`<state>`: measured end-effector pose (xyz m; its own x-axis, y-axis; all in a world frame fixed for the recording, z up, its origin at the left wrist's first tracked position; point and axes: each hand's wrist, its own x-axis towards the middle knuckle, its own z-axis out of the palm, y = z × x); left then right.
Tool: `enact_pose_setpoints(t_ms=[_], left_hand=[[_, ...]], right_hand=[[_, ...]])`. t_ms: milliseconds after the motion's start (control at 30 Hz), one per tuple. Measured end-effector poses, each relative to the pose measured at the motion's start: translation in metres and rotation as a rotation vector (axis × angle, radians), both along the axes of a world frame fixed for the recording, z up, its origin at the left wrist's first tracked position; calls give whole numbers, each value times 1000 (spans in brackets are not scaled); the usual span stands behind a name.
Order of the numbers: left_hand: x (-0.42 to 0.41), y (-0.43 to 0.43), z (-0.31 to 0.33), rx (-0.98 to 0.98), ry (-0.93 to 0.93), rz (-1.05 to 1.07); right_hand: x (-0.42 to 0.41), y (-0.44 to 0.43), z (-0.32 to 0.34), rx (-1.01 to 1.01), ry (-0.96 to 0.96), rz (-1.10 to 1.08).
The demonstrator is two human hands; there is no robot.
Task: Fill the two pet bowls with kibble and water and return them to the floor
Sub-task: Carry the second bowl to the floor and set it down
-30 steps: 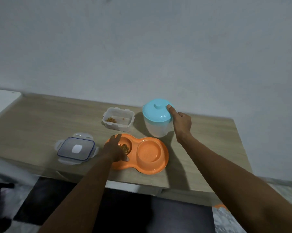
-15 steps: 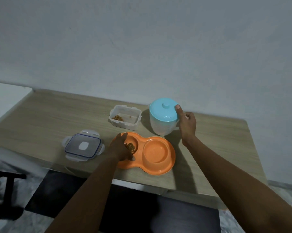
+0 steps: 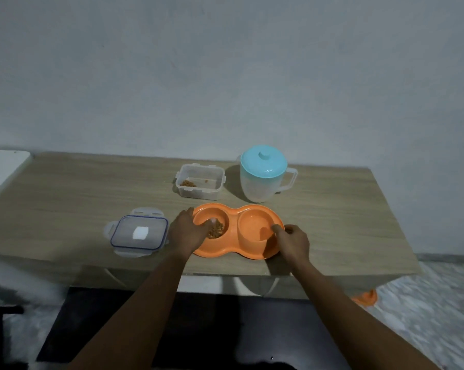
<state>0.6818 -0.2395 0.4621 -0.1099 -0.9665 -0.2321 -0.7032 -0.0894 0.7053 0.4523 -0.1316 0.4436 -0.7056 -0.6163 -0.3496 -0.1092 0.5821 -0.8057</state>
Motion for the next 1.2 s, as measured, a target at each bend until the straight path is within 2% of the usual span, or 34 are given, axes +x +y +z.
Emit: enact_pose_setpoints(t_ms=[133,333,800,1200], left_hand=[[11,0,4,10,-136,-11],[14,-3,6,41,-182,-27],[18,-2,15,114,-62,-29],[-24,32,56,27,3,4]], right_hand=[[11,9,3,14,-9,-33],[18,15,4,-13,-24,-62],[16,16,0,-21,-112,-111],[-19,54,21,-112,-166,-204]])
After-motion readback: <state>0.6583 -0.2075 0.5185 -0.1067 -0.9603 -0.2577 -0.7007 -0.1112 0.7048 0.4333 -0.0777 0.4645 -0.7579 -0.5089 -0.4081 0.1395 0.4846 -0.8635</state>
